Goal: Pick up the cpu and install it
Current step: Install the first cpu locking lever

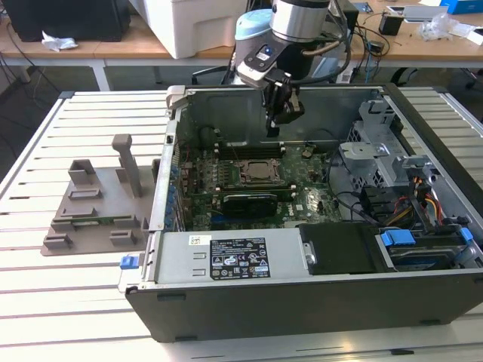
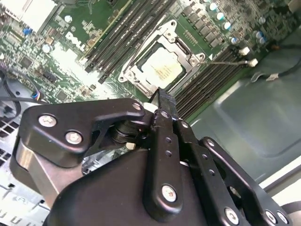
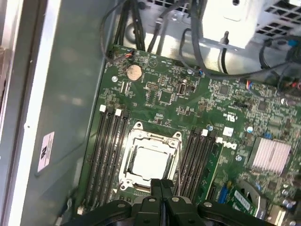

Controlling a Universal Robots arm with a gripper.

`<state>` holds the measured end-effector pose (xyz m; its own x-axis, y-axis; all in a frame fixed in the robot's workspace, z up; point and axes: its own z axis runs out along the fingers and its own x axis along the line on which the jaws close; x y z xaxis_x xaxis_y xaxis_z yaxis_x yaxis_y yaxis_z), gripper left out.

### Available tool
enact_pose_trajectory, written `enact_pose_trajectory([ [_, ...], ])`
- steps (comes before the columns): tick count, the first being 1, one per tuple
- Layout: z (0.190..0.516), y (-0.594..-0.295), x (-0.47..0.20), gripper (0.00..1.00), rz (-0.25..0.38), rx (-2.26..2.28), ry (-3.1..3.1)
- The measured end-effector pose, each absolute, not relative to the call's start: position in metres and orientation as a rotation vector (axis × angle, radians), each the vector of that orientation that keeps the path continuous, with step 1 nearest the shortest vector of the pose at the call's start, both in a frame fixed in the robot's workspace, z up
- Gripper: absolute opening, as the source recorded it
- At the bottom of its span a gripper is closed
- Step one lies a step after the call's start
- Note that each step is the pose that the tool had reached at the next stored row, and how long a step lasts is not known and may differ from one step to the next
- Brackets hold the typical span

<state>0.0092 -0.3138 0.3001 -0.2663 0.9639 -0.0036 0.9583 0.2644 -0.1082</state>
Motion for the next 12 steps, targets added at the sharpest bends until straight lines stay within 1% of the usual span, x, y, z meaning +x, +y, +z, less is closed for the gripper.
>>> enact_pose_trajectory([
  [12, 0.3001, -0.3138, 0.0092, 0.11, 0.144, -1.655, -2.601],
])
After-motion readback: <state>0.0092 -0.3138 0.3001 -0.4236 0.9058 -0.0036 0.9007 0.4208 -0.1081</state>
